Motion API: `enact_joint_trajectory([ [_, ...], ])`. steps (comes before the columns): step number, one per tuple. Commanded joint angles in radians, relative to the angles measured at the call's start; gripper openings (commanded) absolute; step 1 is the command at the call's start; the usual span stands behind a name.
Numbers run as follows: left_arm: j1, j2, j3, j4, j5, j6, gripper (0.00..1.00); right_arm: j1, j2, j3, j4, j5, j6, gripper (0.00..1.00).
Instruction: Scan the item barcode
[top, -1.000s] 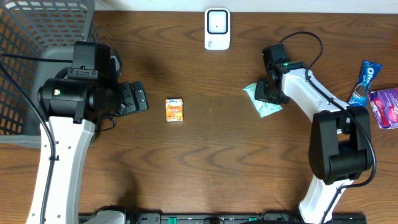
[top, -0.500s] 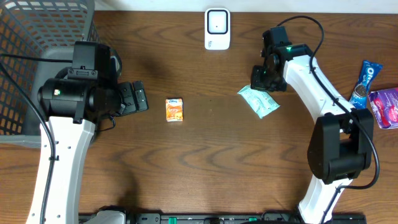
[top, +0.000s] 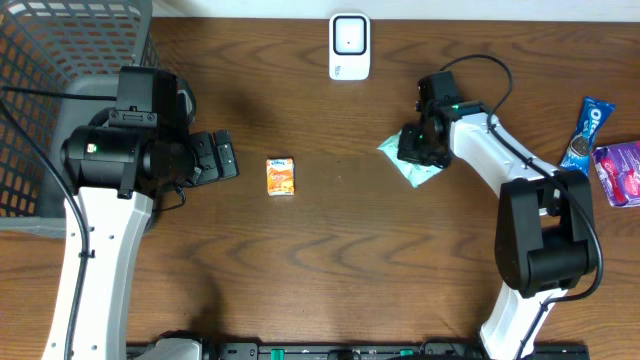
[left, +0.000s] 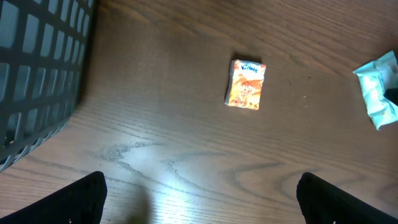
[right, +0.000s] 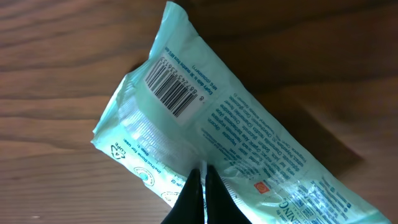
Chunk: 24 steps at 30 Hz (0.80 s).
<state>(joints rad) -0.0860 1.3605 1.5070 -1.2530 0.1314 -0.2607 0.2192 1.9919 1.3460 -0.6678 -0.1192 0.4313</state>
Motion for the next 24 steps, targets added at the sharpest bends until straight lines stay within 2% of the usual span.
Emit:
enact_joint_trajectory([
  [1, 0.003, -0.002, 0.02, -0.003, -0.006, 0.013, 0.98, 0.04, 0.017, -0.017, 0.014, -0.074, 0.016, 0.01],
  [11, 0.003, -0.002, 0.02, -0.003, -0.006, 0.013, 0.98, 0.05, 0.017, 0.042, -0.016, -0.064, 0.006, 0.03],
  [18, 0.003, -0.002, 0.02, -0.003, -0.006, 0.013, 0.98, 0.05, 0.018, 0.035, -0.183, 0.158, -0.002, 0.04],
  [24, 0.003, -0.002, 0.02, -0.003, -0.006, 0.013, 0.98, 0.048, 0.018, 0.002, -0.219, 0.245, -0.002, 0.01],
])
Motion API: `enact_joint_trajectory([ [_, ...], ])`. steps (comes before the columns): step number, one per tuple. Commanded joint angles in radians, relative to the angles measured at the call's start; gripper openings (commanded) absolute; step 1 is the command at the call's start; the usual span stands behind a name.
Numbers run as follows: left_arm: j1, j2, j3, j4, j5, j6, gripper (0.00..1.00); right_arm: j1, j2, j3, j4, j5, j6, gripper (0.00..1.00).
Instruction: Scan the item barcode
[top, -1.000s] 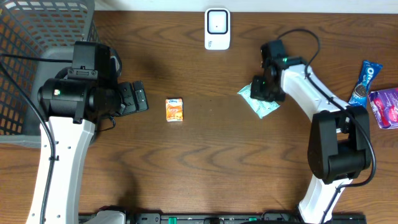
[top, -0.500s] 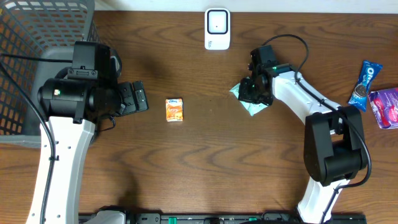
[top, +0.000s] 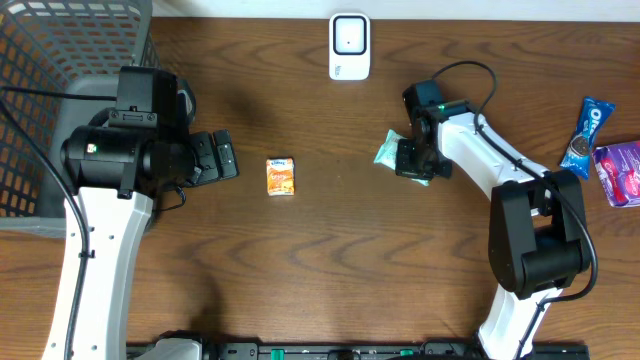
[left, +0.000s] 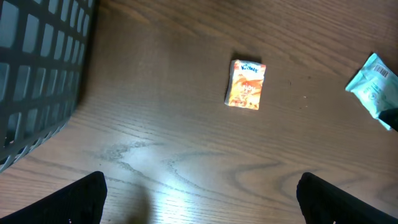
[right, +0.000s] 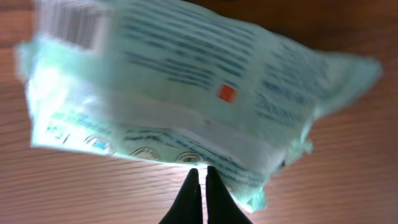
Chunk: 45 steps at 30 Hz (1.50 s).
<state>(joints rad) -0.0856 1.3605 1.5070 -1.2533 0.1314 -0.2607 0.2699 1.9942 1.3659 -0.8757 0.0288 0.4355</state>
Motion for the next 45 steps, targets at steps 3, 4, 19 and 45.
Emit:
enact_joint_trajectory([
  [3, 0.002, -0.002, 0.02, -0.003, -0.006, 0.013, 0.98, -0.009, 0.014, -0.017, -0.026, 0.133, -0.006, 0.01],
  [4, 0.002, -0.002, 0.02, -0.003, -0.006, 0.013, 0.98, -0.013, 0.014, -0.016, -0.026, 0.139, -0.006, 0.01],
  [19, 0.002, -0.002, 0.02, -0.003, -0.006, 0.013, 0.98, -0.106, 0.014, 0.144, -0.053, -0.009, 0.055, 0.01],
  [45, 0.002, -0.002, 0.02, -0.003, -0.006, 0.013, 0.98, -0.052, -0.01, 0.016, 0.105, -0.005, 0.049, 0.4],
])
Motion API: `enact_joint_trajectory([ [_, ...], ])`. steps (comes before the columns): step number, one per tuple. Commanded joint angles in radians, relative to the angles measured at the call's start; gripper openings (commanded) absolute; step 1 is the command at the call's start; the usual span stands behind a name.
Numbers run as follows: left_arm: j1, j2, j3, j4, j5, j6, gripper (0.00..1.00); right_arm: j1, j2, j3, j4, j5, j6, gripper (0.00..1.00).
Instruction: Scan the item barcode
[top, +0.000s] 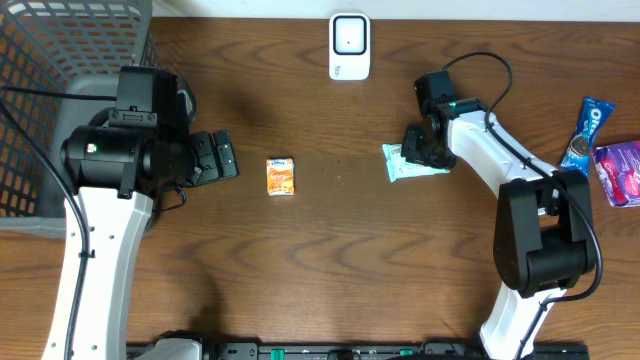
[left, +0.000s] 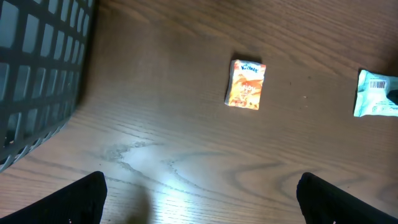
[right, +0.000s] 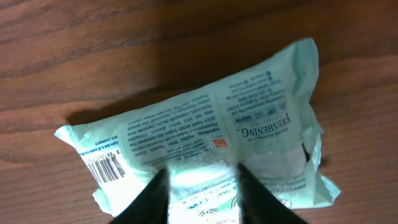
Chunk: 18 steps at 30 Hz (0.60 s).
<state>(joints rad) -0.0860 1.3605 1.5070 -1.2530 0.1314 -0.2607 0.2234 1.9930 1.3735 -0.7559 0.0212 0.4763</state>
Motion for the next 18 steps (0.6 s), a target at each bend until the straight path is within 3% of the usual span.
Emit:
enact_joint_trajectory([
  [1, 0.003, -0.002, 0.02, -0.003, -0.006, 0.013, 0.98, -0.011, -0.021, 0.029, -0.029, 0.003, 0.008, 0.44],
  [5, 0.003, -0.002, 0.02, -0.003, -0.006, 0.013, 0.98, -0.045, -0.071, 0.095, -0.089, 0.003, -0.034, 0.61],
  [8, 0.003, -0.002, 0.02, -0.003, -0.006, 0.013, 0.98, -0.088, -0.116, 0.111, -0.112, 0.003, -0.074, 0.89],
  [9, 0.003, -0.002, 0.02, -0.003, -0.006, 0.013, 0.98, -0.103, -0.126, 0.111, -0.116, 0.003, -0.085, 0.94],
  [11, 0.003, -0.002, 0.02, -0.003, -0.006, 0.013, 0.98, -0.134, -0.13, 0.111, -0.12, 0.002, -0.12, 0.99],
  [18, 0.003, -0.002, 0.02, -0.003, -0.006, 0.013, 0.98, -0.202, -0.061, 0.098, -0.116, -0.117, -0.189, 0.99],
])
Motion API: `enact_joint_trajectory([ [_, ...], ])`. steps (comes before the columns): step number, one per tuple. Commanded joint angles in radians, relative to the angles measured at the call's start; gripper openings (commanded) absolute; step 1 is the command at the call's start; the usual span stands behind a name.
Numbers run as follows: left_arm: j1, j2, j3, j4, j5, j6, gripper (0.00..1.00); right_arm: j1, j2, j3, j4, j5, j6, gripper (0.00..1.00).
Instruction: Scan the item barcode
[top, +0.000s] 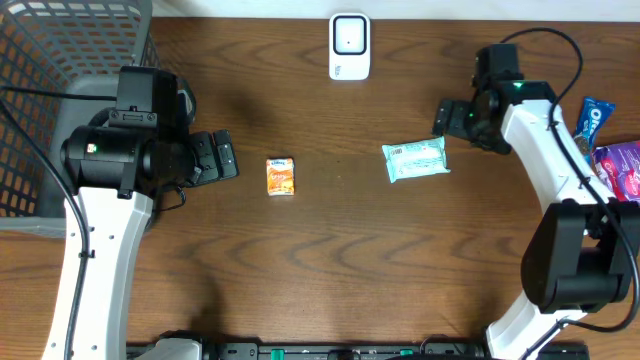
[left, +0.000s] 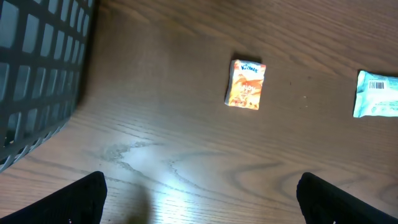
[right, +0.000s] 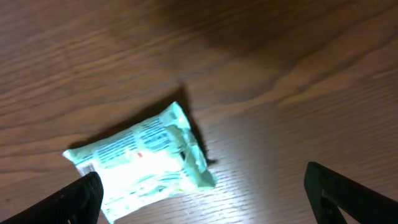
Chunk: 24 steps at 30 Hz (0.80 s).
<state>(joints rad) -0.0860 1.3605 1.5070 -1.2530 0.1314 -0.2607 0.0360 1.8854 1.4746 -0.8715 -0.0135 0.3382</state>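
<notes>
The mint-green wipes pack (top: 415, 159) lies flat on the table, right of centre. Its printed side faces up, and the left wrist view shows the barcode at the left end of the pack (left: 375, 93). The white scanner (top: 349, 45) stands at the far edge. My right gripper (top: 449, 117) hovers up and to the right of the pack, open and holding nothing. In its own view the pack (right: 140, 165) lies below the right gripper (right: 202, 196), toward its left finger. My left gripper (top: 224, 155) stays open at the left, empty.
A small orange packet (top: 281, 176) lies left of centre. A grey mesh basket (top: 60, 60) fills the far left corner. An Oreo pack (top: 587, 128) and a purple pack (top: 620, 172) lie at the right edge.
My right gripper was low over the wipes pack with its fingers parted around it. Now it is higher and further right, wide open. The pack lies where it was. The left arm has not moved.
My right gripper was shut on the wipes pack right of centre. Then it held the pack turned and a little further left. Later the pack lay flat, barcode side up, with the fingers parted. Now the gripper is clear of it.
</notes>
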Motion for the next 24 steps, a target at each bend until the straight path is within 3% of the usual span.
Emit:
enact_joint_trajectory([
  [1, 0.003, -0.002, 0.02, -0.003, -0.006, 0.013, 0.98, -0.02, 0.062, -0.003, 0.0, -0.111, -0.051, 0.99],
  [10, 0.003, -0.002, 0.02, -0.003, -0.006, 0.013, 0.98, -0.035, 0.211, -0.003, 0.053, -0.389, -0.116, 0.96],
  [13, 0.003, -0.002, 0.02, -0.003, -0.006, 0.013, 0.98, -0.035, 0.245, -0.003, 0.049, -0.388, -0.116, 0.86],
  [16, 0.003, -0.002, 0.02, -0.003, -0.006, 0.013, 0.98, -0.035, 0.264, -0.003, 0.048, -0.388, -0.115, 0.59],
  [21, 0.003, -0.002, 0.02, -0.003, -0.006, 0.013, 0.98, -0.035, 0.27, -0.003, 0.048, -0.388, -0.115, 0.31],
  [24, 0.003, -0.002, 0.02, -0.003, -0.006, 0.013, 0.98, -0.035, 0.27, -0.003, 0.043, -0.389, -0.114, 0.01],
])
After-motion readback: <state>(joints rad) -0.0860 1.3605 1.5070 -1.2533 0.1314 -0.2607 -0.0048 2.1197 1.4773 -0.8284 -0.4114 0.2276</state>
